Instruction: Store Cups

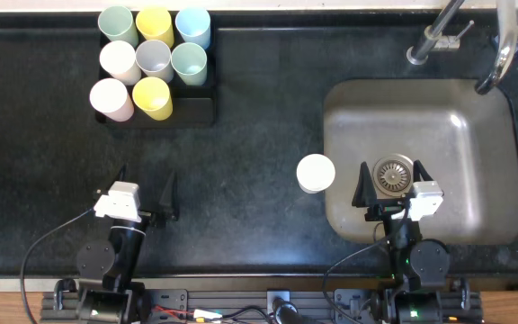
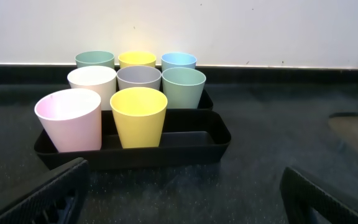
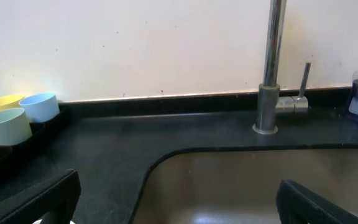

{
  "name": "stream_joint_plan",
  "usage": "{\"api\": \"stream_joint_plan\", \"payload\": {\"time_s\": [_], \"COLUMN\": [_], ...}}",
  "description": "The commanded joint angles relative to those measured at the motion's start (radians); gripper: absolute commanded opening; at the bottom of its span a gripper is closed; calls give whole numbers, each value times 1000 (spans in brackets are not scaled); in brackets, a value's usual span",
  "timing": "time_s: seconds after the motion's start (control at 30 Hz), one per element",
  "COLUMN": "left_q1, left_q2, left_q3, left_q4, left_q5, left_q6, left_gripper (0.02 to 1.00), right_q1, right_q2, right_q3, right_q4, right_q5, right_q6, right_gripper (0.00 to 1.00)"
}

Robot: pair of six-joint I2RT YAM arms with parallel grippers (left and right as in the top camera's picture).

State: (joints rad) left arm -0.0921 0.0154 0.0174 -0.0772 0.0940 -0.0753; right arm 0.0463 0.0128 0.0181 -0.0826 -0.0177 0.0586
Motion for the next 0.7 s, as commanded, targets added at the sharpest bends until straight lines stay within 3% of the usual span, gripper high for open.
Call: {"api": "stream_joint_plan", "payload": {"time_s": [0.03, 0.17, 0.37, 0.47, 0.57, 0.7], "left_q1": [-4, -4, -4, -4, -4, -4], "left_q2": [-13, -13, -13, -13, -13, -13], "left_q3": [-10, -10, -10, -10, -10, -10], "left_q4": [5, 5, 5, 5, 5, 5], "left_q5": [2, 2, 2, 2, 2, 2], "left_q6": [-8, -8, -8, -8, -8, -8], "left_gripper": [998, 998, 998, 998, 998, 998], "right_q1": [-1, -1, 1, 2, 71, 226], "right_q2": [-8, -8, 125, 324, 670, 930], "right_q3": [-13, 25, 360, 597, 938, 1147], "right_q4": [6, -17, -373, -563, -836, -1103], "right_q5": [8, 8, 8, 8, 6, 7], "right_q6": [-2, -2, -3, -8, -14, -14], "right_gripper": [998, 998, 998, 998, 996, 998]}}
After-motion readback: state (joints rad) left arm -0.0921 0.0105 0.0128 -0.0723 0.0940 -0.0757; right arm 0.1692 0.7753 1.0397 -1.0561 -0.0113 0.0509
